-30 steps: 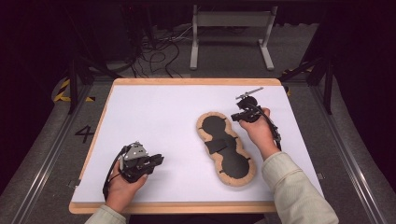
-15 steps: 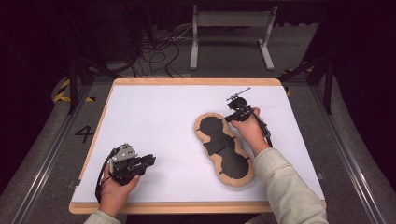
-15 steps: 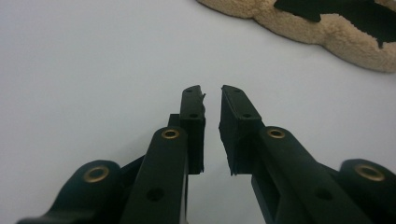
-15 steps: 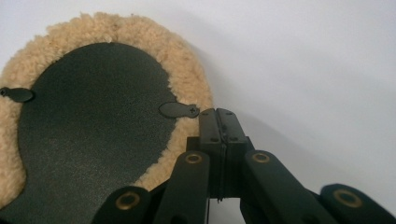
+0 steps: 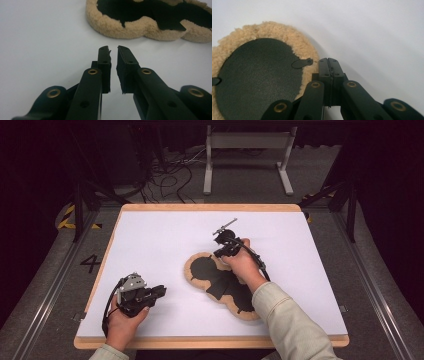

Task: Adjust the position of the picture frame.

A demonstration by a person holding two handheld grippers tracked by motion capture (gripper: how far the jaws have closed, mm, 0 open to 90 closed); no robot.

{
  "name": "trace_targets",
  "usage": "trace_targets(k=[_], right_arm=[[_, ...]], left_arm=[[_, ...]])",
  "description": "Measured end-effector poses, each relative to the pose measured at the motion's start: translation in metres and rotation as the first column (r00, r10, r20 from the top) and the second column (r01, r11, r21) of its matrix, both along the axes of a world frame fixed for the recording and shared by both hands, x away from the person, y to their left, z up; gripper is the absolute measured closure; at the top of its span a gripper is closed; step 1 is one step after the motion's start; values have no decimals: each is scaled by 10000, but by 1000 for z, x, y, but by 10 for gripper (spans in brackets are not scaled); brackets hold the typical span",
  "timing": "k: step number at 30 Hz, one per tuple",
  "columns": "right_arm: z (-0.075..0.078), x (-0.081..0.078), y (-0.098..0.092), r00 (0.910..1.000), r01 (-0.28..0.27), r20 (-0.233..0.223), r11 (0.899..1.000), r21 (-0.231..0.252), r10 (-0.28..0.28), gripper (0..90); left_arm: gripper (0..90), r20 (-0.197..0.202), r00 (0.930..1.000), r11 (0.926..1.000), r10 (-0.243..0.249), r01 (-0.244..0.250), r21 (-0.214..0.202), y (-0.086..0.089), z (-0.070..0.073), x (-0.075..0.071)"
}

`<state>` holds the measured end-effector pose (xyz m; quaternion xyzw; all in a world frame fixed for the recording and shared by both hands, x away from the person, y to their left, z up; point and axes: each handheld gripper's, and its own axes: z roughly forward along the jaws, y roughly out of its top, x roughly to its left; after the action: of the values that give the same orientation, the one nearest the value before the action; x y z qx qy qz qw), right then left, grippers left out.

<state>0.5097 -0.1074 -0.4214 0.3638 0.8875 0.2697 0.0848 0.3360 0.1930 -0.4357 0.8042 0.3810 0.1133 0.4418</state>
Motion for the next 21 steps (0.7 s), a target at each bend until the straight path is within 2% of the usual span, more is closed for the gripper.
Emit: trace_targets(k=[9, 12, 13, 14, 16, 17, 18, 19, 21], right_arm=[[-1, -10, 23, 9982, -591, -116, 9982, 127, 592, 900], [-2, -21, 40, 9924, -1230, -91, 9924, 76, 1231, 900], [-2, -21, 40, 9924, -1230, -91, 9924, 76, 1231, 900], [-3, -26, 48, 9883, -1517, -121, 9883, 140, 1519, 900], [-3, -28, 50, 9871, -1599, -84, 9870, 127, 1600, 900], [-3, -30, 53, 9855, -1698, 24, 9854, 81, 1698, 900], [-3, -30, 53, 9847, -1742, 46, 9847, 89, 1742, 900], [-3, -29, 49, 9851, -1718, -4, 9844, 383, 1720, 898], [0, -30, 43, 9873, -1590, 189, 9850, 677, 1580, 897]], left_arm=[[816, -17, 10000, 10000, -71, 71, -18, -3, 1, 2], [816, -48, 10000, 10000, -59, 58, -73, -3, 1, 3], [816, -19, 10000, 10000, -72, 72, -49, -3, 1, 3], [815, -28, 10000, 10000, -73, 73, -53, -3, 1, 3], [815, -58, 10000, 10000, -71, 70, -67, -3, 1, 3], [814, 57, 9999, 10000, -90, 90, -9, -3, 1, 4], [814, -67, 9999, 9999, -102, 101, -62, -3, 2, 4], [810, 34, 10000, 9999, -80, 80, -60, -3, 2, 4], [806, 38, 9999, 9999, -107, 107, -73, -2, 3, 5]])
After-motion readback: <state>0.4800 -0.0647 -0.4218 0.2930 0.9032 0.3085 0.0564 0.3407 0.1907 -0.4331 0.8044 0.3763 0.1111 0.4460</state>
